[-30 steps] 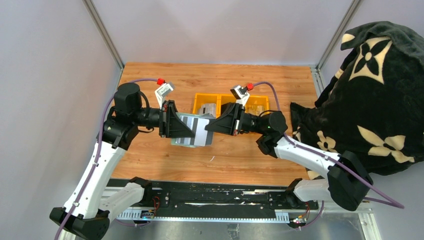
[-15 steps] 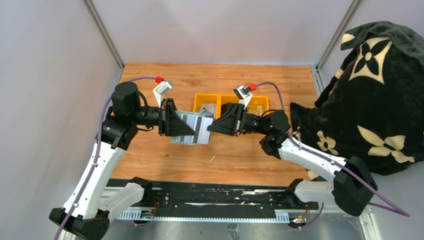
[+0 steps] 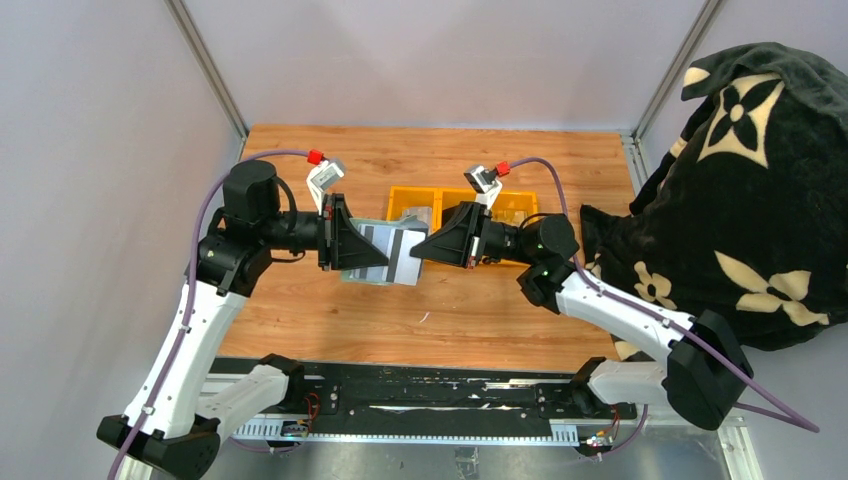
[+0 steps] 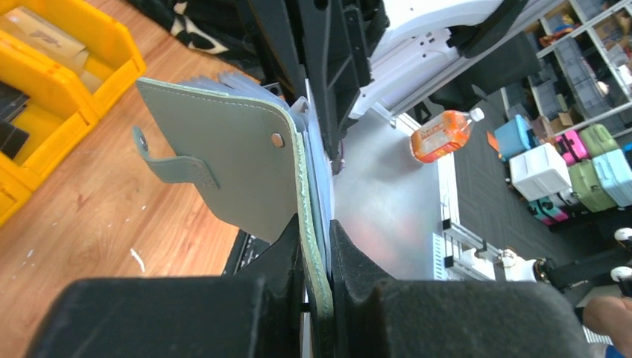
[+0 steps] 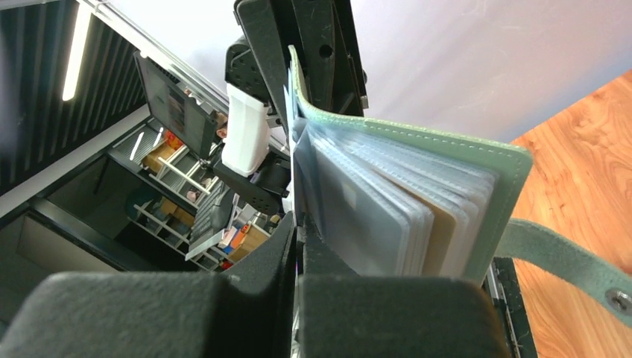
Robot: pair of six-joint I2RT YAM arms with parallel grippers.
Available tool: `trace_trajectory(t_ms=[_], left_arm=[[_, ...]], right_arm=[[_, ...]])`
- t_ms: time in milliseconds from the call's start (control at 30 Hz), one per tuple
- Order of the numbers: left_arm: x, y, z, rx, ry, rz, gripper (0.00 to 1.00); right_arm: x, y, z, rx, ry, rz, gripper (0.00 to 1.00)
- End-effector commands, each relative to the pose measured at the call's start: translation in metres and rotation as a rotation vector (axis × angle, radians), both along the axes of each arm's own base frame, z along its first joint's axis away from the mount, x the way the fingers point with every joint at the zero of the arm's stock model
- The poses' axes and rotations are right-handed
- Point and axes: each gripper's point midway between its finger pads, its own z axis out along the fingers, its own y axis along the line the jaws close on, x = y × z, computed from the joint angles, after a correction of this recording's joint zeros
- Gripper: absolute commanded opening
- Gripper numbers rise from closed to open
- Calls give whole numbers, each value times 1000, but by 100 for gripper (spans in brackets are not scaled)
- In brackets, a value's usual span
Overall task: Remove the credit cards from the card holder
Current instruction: Remove the credit card from the card holder, then place the credit card in the storage box.
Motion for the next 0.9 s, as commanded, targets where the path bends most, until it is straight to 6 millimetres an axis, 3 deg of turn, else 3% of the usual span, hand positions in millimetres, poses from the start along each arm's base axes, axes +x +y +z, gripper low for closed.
trace_trajectory(t_ms=[0, 300, 467, 700, 800, 867], left_arm=[[9, 7, 4, 46, -101, 37, 0], [10, 14, -9, 129, -131, 54, 0], [11, 21, -19, 190, -197, 58, 0], [17, 36, -38, 321, -311, 76, 0], [18, 43, -55, 407, -335, 56, 0], [18, 47, -64, 456, -361, 43, 0]], right_arm=[[-5, -11, -4, -35, -41, -11, 0], [47, -62, -41, -234, 1, -225, 0], [93, -84, -73, -384, 64, -370, 0], [161, -71, -107, -558, 101, -465, 0], [191, -52, -127, -655, 86, -497, 0], [204, -38, -151, -757, 85, -499, 0]])
